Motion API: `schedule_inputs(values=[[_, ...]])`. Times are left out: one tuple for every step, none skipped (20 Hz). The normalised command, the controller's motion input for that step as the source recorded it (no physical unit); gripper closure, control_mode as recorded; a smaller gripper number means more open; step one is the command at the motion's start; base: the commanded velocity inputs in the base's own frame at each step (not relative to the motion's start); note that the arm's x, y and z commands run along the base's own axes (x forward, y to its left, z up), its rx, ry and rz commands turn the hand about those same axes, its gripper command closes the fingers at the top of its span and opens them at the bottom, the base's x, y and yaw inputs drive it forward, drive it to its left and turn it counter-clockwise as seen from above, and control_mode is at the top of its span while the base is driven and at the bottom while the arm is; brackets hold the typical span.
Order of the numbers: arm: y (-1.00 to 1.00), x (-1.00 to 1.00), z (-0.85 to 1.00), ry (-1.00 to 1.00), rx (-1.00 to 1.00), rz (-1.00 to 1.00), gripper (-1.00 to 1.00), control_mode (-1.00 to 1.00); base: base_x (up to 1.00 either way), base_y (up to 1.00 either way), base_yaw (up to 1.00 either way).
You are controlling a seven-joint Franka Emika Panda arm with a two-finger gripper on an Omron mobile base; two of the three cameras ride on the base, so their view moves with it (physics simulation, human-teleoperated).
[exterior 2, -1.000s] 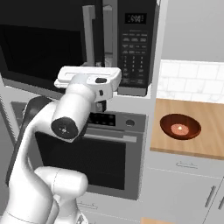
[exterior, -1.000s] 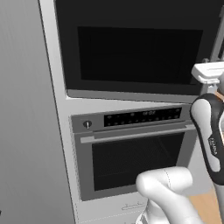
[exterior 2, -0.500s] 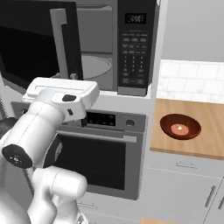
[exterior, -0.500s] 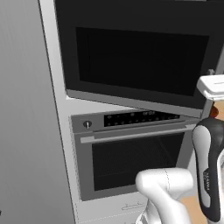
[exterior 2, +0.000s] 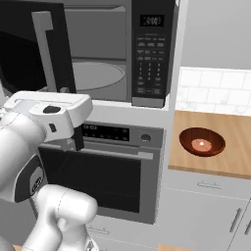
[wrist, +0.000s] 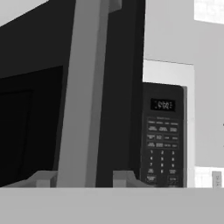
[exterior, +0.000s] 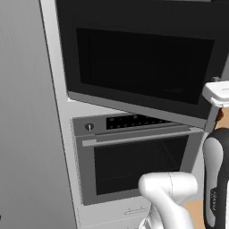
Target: Open the microwave, place the bowl with waffle inside the microwave, then close the microwave door and turn it on.
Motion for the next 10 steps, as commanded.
schedule_inputs(values=[[0.01, -0.21, 0.00, 0.00, -0.01, 0.00, 1.00, -1.00, 0.00, 0.00, 0.00], [0.00, 0.00, 0.00, 0.00, 0.00, 0.00, 1.00, -1.00, 0.00, 0.00, 0.00], [0.00, 0.00, 0.00, 0.00, 0.00, 0.00, 1.00, -1.00, 0.00, 0.00, 0.00], [0.00, 0.00, 0.00, 0.00, 0.00, 0.00, 1.00, -1.00, 0.00, 0.00, 0.00], [0.00, 0.00, 0.00, 0.00, 0.00, 0.00, 1.00, -1.00, 0.00, 0.00, 0.00], [0.00, 0.00, 0.00, 0.00, 0.00, 0.00, 1.00, -1.00, 0.00, 0.00, 0.00], [0.00, 0.00, 0.00, 0.00, 0.00, 0.00, 1.00, -1.00, 0.00, 0.00, 0.00], [0.00, 0.00, 0.00, 0.00, 0.00, 0.00, 1.00, -1.00, 0.00, 0.00, 0.00], [0.00, 0.00, 0.00, 0.00, 0.00, 0.00, 1.00, -1.00, 0.00, 0.00, 0.00], [0.00, 0.00, 0.00, 0.00, 0.00, 0.00, -1.00, -1.00, 0.00, 0.00, 0.00]])
